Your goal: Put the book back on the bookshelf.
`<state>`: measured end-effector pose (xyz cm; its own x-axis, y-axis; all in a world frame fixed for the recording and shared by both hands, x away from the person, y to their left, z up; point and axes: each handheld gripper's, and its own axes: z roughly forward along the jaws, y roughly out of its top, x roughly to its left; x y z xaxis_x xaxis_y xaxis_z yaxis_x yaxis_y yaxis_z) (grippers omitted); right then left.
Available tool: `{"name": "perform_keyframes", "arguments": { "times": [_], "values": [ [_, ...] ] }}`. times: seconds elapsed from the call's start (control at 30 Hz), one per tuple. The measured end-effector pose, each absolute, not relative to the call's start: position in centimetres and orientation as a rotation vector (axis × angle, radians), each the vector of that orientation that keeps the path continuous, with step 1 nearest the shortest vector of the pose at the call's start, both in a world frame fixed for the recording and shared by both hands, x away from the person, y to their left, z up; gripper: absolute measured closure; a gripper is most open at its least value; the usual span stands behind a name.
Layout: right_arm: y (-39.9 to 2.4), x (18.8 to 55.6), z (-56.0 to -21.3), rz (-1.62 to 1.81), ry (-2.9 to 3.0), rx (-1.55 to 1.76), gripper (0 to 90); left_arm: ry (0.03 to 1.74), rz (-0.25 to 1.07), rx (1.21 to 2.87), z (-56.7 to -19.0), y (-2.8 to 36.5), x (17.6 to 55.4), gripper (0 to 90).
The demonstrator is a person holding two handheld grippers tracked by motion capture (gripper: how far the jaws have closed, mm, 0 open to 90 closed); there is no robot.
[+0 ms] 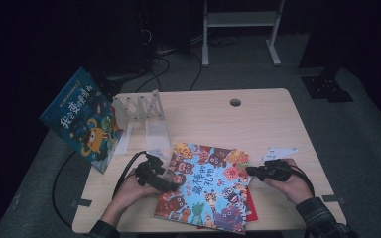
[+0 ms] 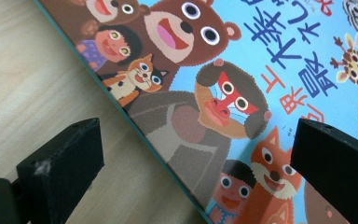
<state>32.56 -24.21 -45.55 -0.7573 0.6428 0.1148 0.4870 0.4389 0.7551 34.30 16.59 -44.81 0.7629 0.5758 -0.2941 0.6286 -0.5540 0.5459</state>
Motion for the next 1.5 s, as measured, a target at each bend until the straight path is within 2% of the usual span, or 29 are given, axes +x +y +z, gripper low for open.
{"name": "perform_keyframes", "arguments": {
  "times": [0.6,1.33,1.5],
  "values": [
    [-24.5,31.9,-46.0,1.218,2.559,0.967,89.4,0.898,-0.128,2.325,-45.1,16.6,34.6,1.6],
    [-22.9,31.3,-45.8,1.233,2.633,0.878,89.4,0.907,-0.232,2.27,-46.0,17.0,34.9,1.1],
    [-22.8,31.3,-45.8,1.233,2.64,0.863,89.4,0.908,-0.217,2.263,-46.1,16.9,35.0,0.0]
  ]
}}
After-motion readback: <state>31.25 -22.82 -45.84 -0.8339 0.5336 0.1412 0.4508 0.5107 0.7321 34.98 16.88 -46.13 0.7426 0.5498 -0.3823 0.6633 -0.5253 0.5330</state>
